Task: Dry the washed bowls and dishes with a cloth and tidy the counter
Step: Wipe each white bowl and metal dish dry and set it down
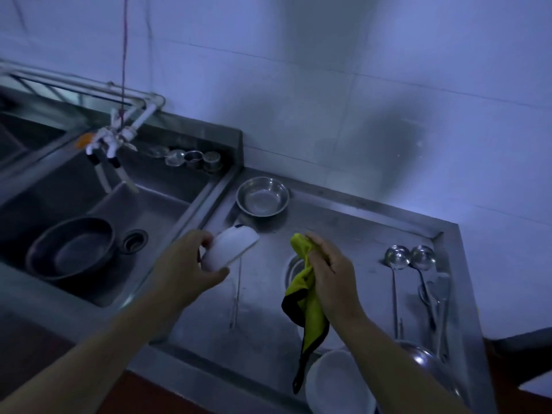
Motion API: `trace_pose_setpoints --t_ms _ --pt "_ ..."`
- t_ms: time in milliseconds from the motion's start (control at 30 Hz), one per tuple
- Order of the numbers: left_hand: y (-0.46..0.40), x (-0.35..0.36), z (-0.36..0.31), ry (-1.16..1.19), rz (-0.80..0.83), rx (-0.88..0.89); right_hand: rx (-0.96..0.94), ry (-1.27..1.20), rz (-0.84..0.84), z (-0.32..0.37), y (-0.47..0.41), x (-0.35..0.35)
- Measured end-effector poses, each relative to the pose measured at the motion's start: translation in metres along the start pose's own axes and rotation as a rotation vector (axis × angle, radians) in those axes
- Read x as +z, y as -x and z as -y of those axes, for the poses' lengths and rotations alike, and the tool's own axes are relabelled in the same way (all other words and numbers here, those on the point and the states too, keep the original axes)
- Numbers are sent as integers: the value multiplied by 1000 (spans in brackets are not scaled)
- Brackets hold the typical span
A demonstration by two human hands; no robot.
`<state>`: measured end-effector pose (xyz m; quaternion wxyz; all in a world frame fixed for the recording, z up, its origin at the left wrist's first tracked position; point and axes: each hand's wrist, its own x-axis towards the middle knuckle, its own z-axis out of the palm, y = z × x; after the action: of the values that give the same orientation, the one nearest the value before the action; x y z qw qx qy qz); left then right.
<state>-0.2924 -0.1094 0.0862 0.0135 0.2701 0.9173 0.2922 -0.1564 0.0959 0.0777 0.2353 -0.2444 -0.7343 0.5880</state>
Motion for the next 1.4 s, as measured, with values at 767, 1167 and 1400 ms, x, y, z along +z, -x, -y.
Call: trace_pose_setpoints --t_ms 767,1167,1400 --pt "29 -89 0 834 -271 -270 -1007 788 31 89 49 128" --pt "19 -106 -14 727 -64 -6 -1346 945 109 78 47 106" --pt "11 -116 -20 908 108 -33 -1442 921 -32 97 37 97"
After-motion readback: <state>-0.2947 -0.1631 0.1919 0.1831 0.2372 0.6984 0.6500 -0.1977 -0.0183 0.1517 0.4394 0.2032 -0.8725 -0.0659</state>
